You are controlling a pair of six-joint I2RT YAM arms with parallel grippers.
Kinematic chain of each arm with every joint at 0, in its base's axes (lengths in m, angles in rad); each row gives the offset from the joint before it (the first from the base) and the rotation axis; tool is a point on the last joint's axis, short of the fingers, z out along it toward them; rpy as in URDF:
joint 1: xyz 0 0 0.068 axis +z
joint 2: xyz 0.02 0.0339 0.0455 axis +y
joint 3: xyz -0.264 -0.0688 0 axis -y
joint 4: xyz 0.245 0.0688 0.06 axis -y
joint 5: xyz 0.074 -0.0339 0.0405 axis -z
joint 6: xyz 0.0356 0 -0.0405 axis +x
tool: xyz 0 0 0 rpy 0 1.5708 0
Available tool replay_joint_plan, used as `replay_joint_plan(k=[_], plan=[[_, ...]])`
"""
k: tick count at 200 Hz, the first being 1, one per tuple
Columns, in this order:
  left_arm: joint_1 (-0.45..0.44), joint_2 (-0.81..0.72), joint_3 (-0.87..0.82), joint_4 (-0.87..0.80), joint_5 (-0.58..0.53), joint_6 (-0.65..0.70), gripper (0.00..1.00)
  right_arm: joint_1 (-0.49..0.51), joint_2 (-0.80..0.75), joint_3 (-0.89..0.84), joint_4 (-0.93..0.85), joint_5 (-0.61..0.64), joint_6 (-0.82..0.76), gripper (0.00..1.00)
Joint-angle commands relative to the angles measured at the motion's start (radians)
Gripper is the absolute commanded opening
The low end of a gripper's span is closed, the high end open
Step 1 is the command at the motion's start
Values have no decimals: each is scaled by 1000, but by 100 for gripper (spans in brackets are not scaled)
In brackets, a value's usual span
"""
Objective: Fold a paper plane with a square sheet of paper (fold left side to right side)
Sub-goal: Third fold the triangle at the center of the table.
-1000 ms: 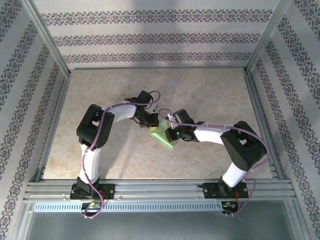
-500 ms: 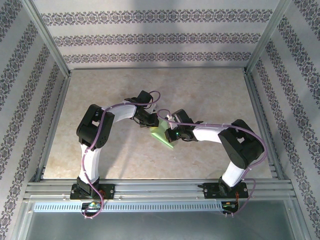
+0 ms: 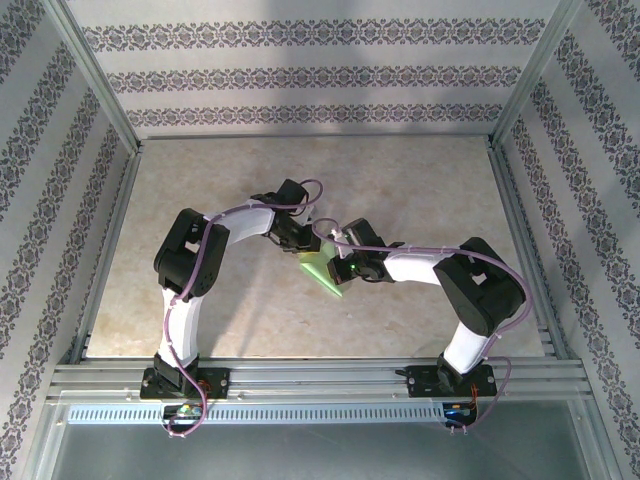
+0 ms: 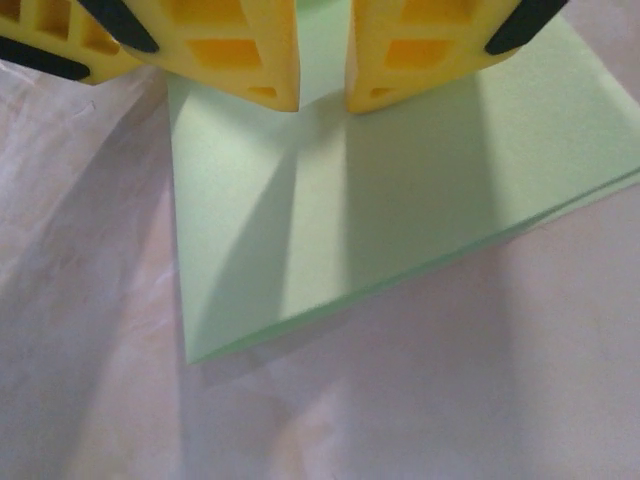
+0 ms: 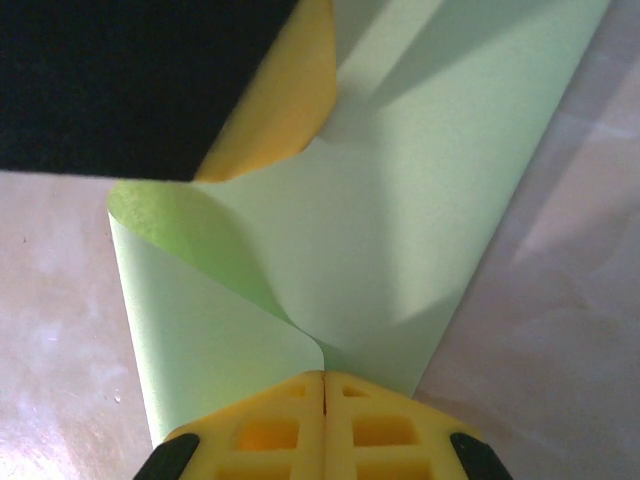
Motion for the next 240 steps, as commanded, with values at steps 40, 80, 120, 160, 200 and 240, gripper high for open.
replay_joint_plan(k=[40, 80, 120, 160, 200, 240], plan=[[98, -137, -74, 44, 7, -16, 20, 14, 40, -8, -59, -23, -1, 0], [109, -315, -304, 173, 71, -84, 11, 14, 43, -8, -57, -26, 2, 0], [77, -426, -540, 448, 176, -276, 9, 14, 54, 0, -57, -29, 4, 0], [21, -427, -588, 565, 171, -363, 8, 14, 56, 1, -67, -23, 4, 0], [-27, -376, -539, 547, 139, -354, 8, 15, 65, 4, -71, -27, 3, 0], [-51, -315, -502, 564, 140, -359, 7, 14, 71, 7, -77, -30, 1, 0]])
